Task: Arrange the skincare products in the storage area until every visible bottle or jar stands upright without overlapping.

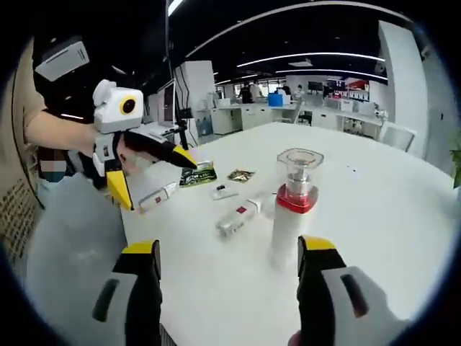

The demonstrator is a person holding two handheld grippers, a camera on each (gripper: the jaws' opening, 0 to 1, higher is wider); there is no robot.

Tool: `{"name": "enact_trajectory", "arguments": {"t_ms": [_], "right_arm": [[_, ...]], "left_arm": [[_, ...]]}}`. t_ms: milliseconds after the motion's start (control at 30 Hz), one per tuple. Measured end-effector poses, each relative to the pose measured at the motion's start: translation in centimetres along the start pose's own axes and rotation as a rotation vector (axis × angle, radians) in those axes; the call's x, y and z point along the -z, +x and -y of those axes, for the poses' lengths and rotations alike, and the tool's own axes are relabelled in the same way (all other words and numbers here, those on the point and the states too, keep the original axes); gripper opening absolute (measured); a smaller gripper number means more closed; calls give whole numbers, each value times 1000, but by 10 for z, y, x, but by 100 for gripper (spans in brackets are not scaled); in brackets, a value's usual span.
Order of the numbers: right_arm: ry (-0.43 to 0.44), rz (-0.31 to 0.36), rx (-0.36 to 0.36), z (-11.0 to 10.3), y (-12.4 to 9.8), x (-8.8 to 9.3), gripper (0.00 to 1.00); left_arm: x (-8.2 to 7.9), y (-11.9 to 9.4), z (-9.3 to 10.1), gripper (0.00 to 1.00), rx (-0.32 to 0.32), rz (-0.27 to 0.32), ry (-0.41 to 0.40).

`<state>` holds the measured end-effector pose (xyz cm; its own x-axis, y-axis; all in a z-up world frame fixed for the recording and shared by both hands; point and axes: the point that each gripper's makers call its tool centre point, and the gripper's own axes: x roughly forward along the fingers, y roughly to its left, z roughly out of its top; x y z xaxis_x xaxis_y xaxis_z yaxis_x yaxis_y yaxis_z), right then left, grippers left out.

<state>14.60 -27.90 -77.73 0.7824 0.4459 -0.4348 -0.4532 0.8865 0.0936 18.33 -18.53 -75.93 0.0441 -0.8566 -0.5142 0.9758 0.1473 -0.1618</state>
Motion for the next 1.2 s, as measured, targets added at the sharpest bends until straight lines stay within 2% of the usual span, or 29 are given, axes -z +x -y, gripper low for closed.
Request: {"name": "enact_trajectory", "arguments": {"t_ms": [300,533,667,1067,1200], "right_arm": [[65,17,20,-31,-13,6,83],[130,42,58,-40,-17,2,88],[165,78,74,-50,-22,-6,91],[222,126,119,-63,-28,-10,96],[304,171,120,-69,-29,-12,99]], "left_arm": [[31,-38,2,83,-58,15,-88],[58,-61,1,91,-117,4,-152],[67,-73,3,94,-137,7,-175],[85,-113,1,97,-203,27,-225],[95,-125,3,97,-221,25,-239]]}}
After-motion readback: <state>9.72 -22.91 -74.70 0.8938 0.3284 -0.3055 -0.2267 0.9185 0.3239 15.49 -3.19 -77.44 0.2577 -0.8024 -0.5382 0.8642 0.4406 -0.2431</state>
